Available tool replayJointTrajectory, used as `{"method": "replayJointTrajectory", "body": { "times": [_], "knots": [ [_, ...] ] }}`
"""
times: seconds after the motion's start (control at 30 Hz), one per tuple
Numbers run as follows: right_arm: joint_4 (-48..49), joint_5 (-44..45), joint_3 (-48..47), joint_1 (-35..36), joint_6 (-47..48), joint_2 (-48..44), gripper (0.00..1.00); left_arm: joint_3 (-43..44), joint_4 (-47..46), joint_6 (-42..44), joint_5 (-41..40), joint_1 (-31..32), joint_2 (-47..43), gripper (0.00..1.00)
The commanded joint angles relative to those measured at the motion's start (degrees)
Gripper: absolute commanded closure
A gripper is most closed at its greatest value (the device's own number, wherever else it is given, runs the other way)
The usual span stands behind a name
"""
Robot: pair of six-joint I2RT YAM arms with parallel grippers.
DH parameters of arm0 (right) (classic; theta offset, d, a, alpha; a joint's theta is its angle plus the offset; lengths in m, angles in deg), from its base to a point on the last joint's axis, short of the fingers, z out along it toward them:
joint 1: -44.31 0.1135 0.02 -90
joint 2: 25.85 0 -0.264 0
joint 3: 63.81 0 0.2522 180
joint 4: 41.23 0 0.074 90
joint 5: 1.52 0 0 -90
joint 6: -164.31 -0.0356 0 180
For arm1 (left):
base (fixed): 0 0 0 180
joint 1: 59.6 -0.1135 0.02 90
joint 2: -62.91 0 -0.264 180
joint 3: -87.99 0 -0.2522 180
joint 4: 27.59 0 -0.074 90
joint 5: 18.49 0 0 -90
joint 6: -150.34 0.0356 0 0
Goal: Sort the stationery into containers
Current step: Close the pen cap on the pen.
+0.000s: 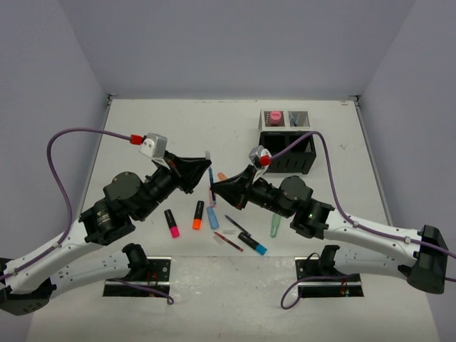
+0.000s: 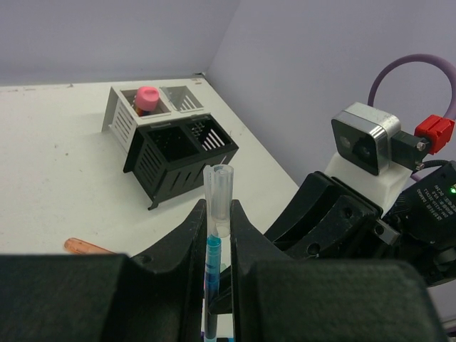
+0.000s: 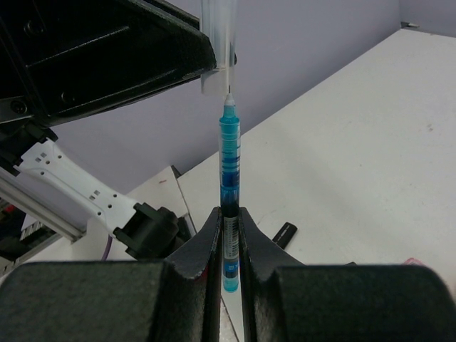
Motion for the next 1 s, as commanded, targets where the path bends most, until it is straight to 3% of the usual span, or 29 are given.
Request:
{"method": "replayJointTrajectory", "body": {
  "times": [0.0, 0.5, 0.97],
  "knots": [
    [0.7, 1.8, -3.4, 0.4, 1.2, -1.1, 1.00, -0.5, -2.6, 2.3, 1.0, -0.2, 0.5, 1.00],
    [0.7, 0.6, -0.7, 0.4, -0.7, -1.3, 1.00, 0.8, -0.9, 1.4, -5.8, -0.1, -1.6, 1.00],
    [-0.1, -1.7, -2.6, 0.4, -1.1, 0.3, 1.00, 0.5, -2.2, 1.2, -4.5, -0.2, -0.4, 1.00]
  ]
}}
